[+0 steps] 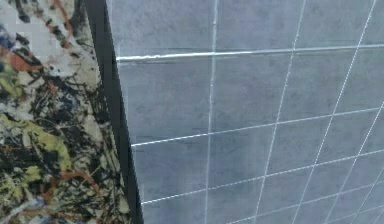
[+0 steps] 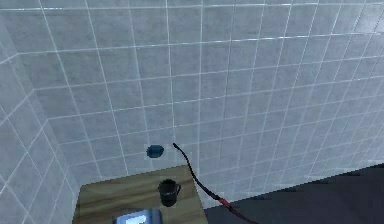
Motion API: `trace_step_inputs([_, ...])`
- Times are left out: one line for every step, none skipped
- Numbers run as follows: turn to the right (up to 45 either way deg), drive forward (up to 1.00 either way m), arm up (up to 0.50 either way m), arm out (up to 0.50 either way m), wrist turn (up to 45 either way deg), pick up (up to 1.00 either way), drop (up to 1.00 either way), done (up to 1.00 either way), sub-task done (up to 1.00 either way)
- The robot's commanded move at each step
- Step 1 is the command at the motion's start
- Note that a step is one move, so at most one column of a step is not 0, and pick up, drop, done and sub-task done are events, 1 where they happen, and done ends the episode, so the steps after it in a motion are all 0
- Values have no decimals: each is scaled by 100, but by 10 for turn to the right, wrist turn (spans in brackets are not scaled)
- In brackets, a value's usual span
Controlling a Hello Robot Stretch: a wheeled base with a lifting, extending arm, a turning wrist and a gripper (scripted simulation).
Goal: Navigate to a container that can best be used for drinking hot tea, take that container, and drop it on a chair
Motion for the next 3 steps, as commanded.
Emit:
trace_step_inputs([0,0,14,0,0,0,0,0,0])
trace_step_inputs([0,0,0,32,0,0,0,0,0])
trace_step_inputs([0,0,0,0,450,0,0,0,0])
